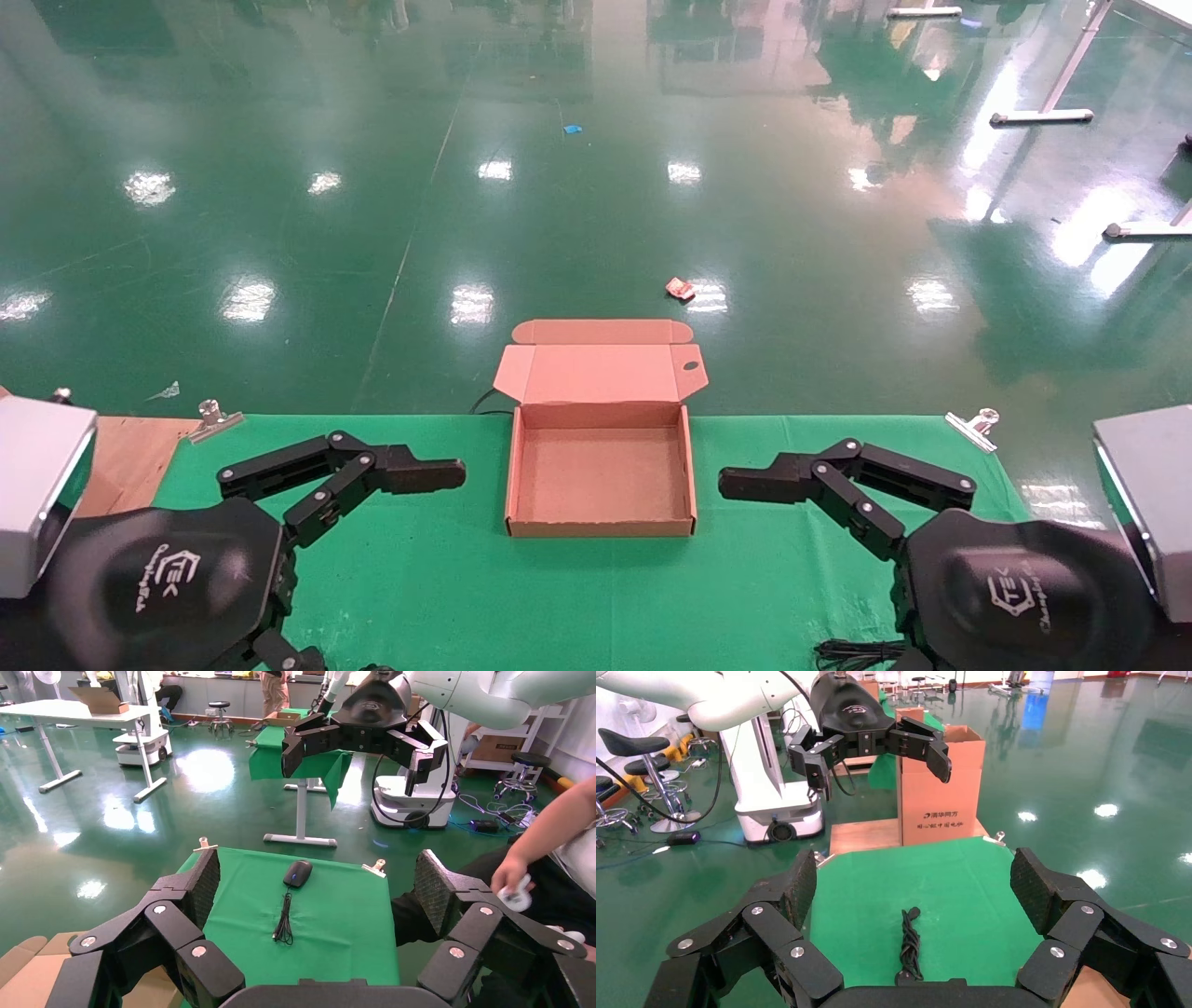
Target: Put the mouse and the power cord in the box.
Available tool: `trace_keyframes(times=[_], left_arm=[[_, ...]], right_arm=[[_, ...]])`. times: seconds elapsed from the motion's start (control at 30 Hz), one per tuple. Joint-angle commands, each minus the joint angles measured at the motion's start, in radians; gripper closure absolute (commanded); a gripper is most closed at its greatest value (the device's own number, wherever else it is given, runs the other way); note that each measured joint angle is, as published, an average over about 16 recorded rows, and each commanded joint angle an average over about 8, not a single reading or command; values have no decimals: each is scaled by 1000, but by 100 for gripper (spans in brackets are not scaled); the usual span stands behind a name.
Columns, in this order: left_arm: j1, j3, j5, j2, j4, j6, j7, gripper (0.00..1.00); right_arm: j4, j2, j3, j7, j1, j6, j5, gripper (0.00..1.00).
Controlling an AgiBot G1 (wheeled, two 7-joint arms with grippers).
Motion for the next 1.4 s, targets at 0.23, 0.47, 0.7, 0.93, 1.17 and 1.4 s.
trace_keyframes(times=[0.23,0.47,0.7,0.93,1.17,1.4], left_arm=[[0,0,0,0,0,0,0,0],[0,0,0,0,0,0,0,0],[0,0,0,0,0,0,0,0],[0,0,0,0,0,0,0,0],[0,0,0,0,0,0,0,0],[0,0,0,0,0,0,0,0]], right_arm=[[0,0,0,0,0,0,0,0],[0,0,0,0,0,0,0,0],[0,0,0,0,0,0,0,0],[0,0,0,0,0,0,0,0],[0,0,0,0,0,0,0,0],[0,0,0,0,0,0,0,0]])
